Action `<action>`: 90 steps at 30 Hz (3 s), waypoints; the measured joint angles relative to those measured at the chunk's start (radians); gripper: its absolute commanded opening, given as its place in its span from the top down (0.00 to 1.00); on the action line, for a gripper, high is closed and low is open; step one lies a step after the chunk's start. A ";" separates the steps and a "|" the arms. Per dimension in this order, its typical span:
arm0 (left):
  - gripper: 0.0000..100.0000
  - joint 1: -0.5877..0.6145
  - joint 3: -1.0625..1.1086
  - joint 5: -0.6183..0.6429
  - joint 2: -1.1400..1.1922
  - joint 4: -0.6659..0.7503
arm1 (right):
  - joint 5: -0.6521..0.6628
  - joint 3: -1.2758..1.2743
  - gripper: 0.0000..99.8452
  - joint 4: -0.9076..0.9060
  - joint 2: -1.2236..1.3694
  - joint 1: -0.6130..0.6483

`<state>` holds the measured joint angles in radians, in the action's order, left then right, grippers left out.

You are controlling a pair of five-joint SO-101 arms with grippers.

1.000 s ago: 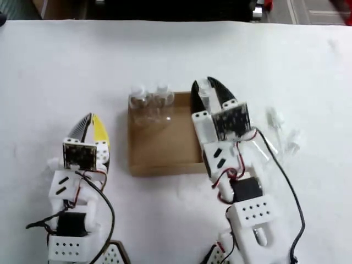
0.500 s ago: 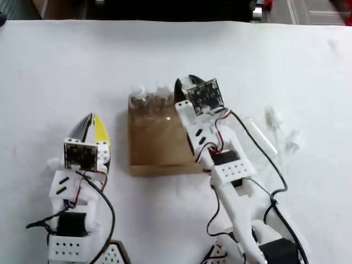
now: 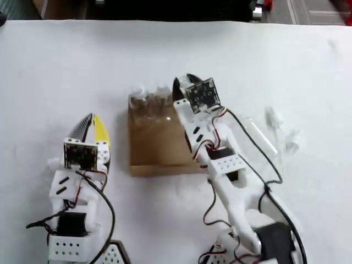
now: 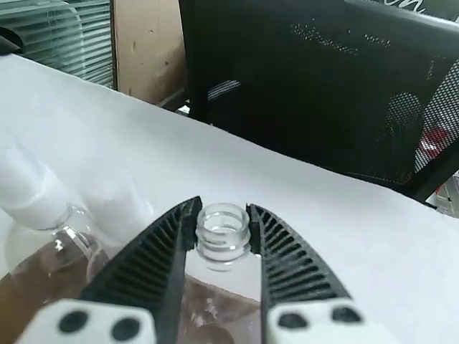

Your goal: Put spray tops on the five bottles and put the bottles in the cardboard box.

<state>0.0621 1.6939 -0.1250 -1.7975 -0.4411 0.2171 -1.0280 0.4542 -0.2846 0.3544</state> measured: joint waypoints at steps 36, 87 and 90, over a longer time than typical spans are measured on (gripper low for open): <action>0.98 0.000 0.000 -0.006 0.000 0.000 | 0.000 0.118 0.85 0.075 0.242 -0.032; 0.98 0.000 0.000 -0.006 0.000 0.000 | -0.129 -0.114 0.85 -0.362 -0.694 -0.241; 0.98 0.000 0.000 -0.006 0.000 0.000 | -0.129 -0.097 0.85 -0.545 -0.802 -0.319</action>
<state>0.0621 1.6939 -0.1312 -1.7975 -0.4411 0.0882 -1.1247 -0.0905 -1.0871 0.0353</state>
